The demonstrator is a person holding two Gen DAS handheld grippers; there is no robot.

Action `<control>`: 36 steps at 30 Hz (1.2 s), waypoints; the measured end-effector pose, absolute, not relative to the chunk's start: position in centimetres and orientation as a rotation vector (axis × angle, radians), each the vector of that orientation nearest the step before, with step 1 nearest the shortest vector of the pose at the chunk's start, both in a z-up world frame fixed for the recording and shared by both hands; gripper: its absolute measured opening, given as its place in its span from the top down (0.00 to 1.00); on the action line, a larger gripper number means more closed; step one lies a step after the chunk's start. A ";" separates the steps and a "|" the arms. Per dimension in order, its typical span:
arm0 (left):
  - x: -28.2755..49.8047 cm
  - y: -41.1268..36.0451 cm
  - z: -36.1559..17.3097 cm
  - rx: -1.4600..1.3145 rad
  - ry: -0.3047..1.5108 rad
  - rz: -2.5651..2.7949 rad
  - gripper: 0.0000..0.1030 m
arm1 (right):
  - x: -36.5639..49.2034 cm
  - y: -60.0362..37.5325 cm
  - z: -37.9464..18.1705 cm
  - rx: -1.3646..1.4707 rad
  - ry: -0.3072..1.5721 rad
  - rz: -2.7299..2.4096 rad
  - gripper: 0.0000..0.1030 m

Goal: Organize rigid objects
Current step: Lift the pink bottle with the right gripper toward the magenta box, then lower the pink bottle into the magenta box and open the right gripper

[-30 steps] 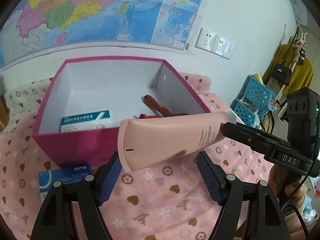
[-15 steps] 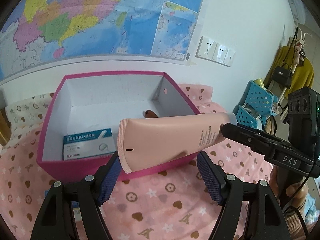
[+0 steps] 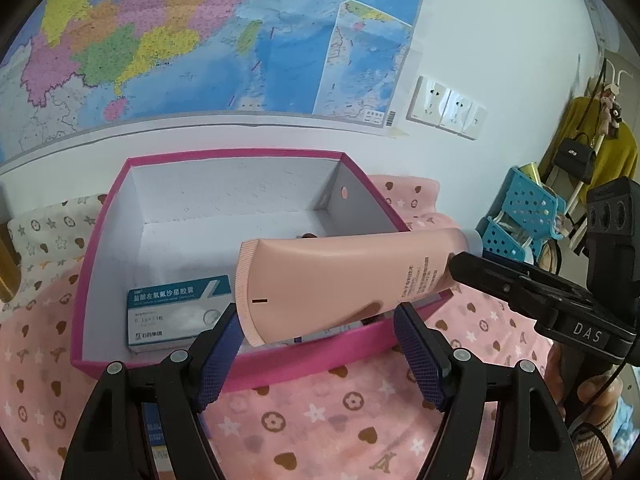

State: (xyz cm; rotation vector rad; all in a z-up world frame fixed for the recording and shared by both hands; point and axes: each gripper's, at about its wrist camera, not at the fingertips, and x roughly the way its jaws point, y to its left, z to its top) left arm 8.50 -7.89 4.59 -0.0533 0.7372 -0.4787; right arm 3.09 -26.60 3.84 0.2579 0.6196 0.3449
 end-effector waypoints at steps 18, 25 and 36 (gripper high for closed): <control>11.4 -7.8 3.2 -0.081 0.784 -0.461 0.25 | 5.6 -26.4 2.7 0.241 0.671 0.327 0.48; 12.4 -7.7 2.9 -0.098 0.801 -0.460 0.25 | 6.3 -26.1 2.6 0.223 0.681 0.323 0.48; 14.7 -7.7 1.5 -0.123 0.862 -0.457 0.25 | 7.6 -25.6 2.5 0.190 0.702 0.288 0.48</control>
